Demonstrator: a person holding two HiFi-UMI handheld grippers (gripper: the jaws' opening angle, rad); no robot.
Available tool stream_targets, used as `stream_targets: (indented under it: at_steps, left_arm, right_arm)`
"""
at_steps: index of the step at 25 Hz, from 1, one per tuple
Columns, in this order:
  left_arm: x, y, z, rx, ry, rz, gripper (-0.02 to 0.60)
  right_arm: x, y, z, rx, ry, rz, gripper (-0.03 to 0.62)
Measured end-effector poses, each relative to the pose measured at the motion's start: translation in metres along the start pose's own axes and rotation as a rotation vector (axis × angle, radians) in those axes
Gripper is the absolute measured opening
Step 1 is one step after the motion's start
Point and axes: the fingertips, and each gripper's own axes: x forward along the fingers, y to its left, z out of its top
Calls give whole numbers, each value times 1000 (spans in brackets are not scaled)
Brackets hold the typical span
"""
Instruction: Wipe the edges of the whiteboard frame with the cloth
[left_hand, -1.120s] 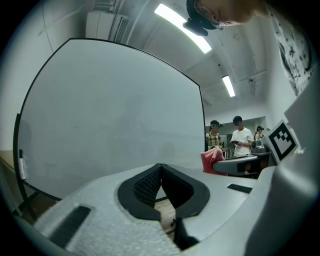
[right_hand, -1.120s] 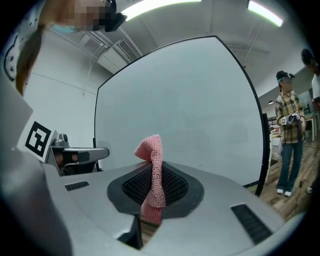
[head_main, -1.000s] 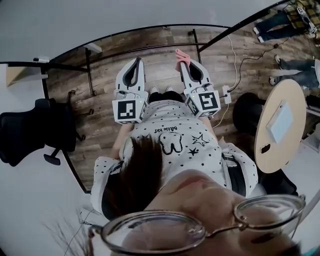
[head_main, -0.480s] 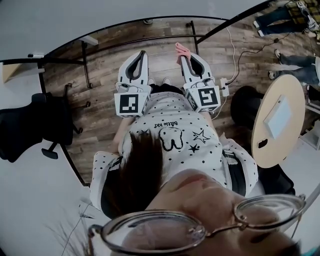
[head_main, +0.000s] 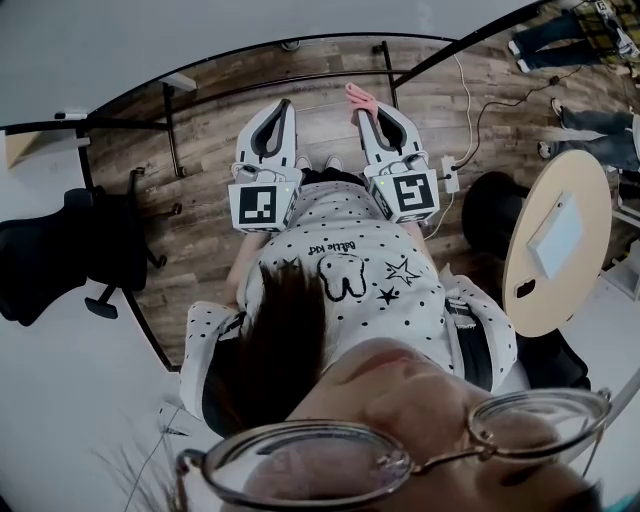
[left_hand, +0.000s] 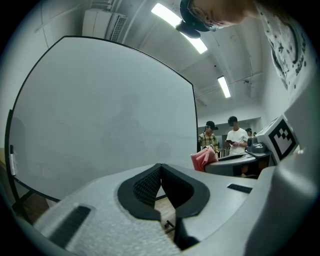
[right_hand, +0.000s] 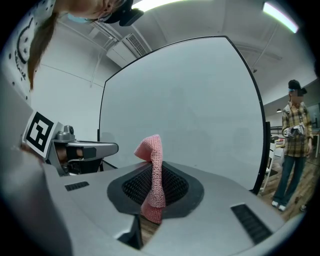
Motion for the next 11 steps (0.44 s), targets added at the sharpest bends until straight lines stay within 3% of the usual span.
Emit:
stream_targets:
  at_steps: [11]
  left_arm:
    - [-24,6,-1,0,-10,-14,17]
  right_arm:
    - [-6,27,-2,-31,10,-1,34]
